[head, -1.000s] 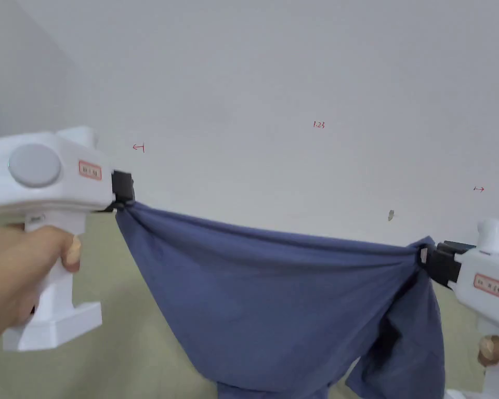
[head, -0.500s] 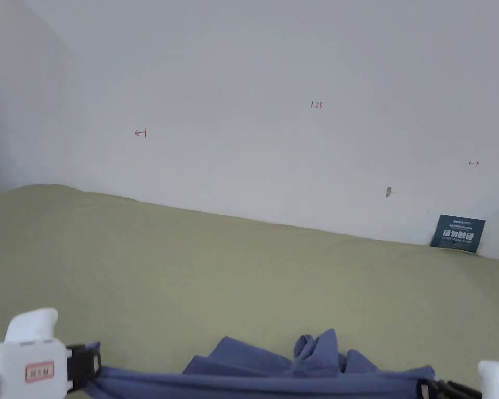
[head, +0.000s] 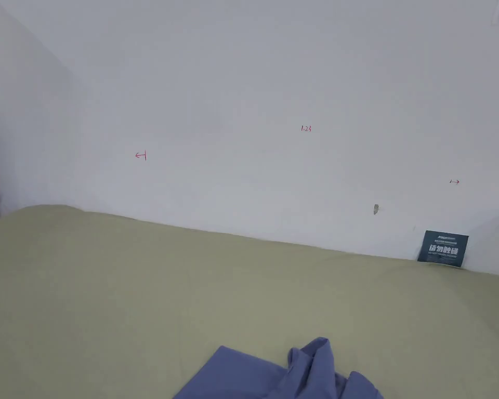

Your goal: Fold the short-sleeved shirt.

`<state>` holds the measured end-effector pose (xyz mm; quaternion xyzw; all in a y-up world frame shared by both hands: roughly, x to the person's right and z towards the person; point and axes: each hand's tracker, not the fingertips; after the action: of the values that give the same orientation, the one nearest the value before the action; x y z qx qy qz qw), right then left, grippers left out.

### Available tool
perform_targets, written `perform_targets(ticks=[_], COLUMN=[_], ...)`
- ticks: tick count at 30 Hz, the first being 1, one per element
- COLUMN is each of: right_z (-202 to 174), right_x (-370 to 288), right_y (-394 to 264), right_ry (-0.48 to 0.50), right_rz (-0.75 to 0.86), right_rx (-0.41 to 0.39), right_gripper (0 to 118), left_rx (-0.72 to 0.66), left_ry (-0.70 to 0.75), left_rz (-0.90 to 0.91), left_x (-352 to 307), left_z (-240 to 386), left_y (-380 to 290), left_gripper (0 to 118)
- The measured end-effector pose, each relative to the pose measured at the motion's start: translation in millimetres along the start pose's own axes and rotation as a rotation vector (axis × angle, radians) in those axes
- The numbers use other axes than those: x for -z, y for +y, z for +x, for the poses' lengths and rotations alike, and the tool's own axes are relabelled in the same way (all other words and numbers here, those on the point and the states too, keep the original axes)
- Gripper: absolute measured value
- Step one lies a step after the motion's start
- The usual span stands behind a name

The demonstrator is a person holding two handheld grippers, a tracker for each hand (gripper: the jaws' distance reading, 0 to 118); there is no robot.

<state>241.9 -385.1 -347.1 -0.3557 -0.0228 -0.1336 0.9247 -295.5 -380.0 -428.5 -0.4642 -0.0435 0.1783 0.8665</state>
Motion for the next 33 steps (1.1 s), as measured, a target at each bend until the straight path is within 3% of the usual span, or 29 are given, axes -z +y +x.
perform_targets(ticks=[1, 2, 3, 4, 5, 7, 9, 11, 14, 15, 16, 17, 18, 21, 25, 30, 31, 32, 33], right_z=[-2, -6, -11, -14, -16, -27, -35, -41, -44, -45, -49, -54, -58, -61, -64, -65, -66, -67, -68], right_x=[-3, -8, -14, -18, -24, -47, -62, -75, -87, -89, -89, -88, -89, -92, -91, -87, -86, -85, -84], right_y=[2, 3, 7, 11, 15, 23, 33, 41, 49, 51, 49, 46, 43, 37, 29, 32, 34, 36, 38], right_ry=[0.01, 0.013, -0.031, -0.046, -0.034, -0.026, -0.079, -0.104, -0.077, -0.062, -0.087, -0.156, -0.23, -0.164, -0.154, -0.101, -0.091, -0.084, -0.082], right_rz=[0.001, 0.006, 0.027, 0.043, 0.064, 0.169, 0.234, 0.288, 0.237, 0.176, 0.156, 0.15, 0.187, 0.173, 0.16, 0.129, 0.128, 0.127, 0.125], right_rx=[-0.004, -0.02, -0.08, -0.111, -0.13, -0.138, -0.138, -0.121, -0.098, -0.111, -0.119, -0.167, -0.199, -0.154, -0.141, -0.127, -0.128, -0.128, -0.128], right_gripper=[16, 39, 72, 104, 109, 106, 106, 100, 90, 69, 24, 0, 0, 0, 0, 0, 0, 0, 0], left_rx=[0.007, 0.027, 0.044, 0.054, 0.054, 0.056, 0.098, 0.174, 0.323, 0.396, 0.448, 0.478, 0.472, 0.372, 0.297, 0.265, 0.262, 0.251, 0.244], left_ry=[-0.006, -0.009, 0.003, 0.013, 0.007, -0.056, -0.113, -0.11, -0.081, -0.058, -0.025, 0.028, 0.046, -0.06, -0.027, -0.071, -0.068, -0.045, -0.03], left_rz=[-0.001, 0.012, 0.036, 0.055, 0.084, 0.193, 0.28, 0.345, 0.408, 0.382, 0.363, 0.342, 0.335, 0.267, 0.242, 0.062, 0.049, 0.013, -0.031], left_x=[3, 1, -5, -10, -13, -31, -47, -60, -77, -78, -77, -75, -77, -78, -86, -82, -79, -76, -68], left_z=[-3, -1, 3, 7, 10, 19, 33, 47, 73, 80, 85, 89, 89, 77, 59, 25, 19, 15, 13], left_y=[6, 9, 12, 17, 22, 31, 36, 39, 30, 28, 26, 23, 19, 13, 14, 46, 52, 56, 60], left_gripper=[12, 26, 52, 89, 102, 104, 104, 99, 91, 78, 41, 3, 0, 0, 0, 0, 8, 31, 70])
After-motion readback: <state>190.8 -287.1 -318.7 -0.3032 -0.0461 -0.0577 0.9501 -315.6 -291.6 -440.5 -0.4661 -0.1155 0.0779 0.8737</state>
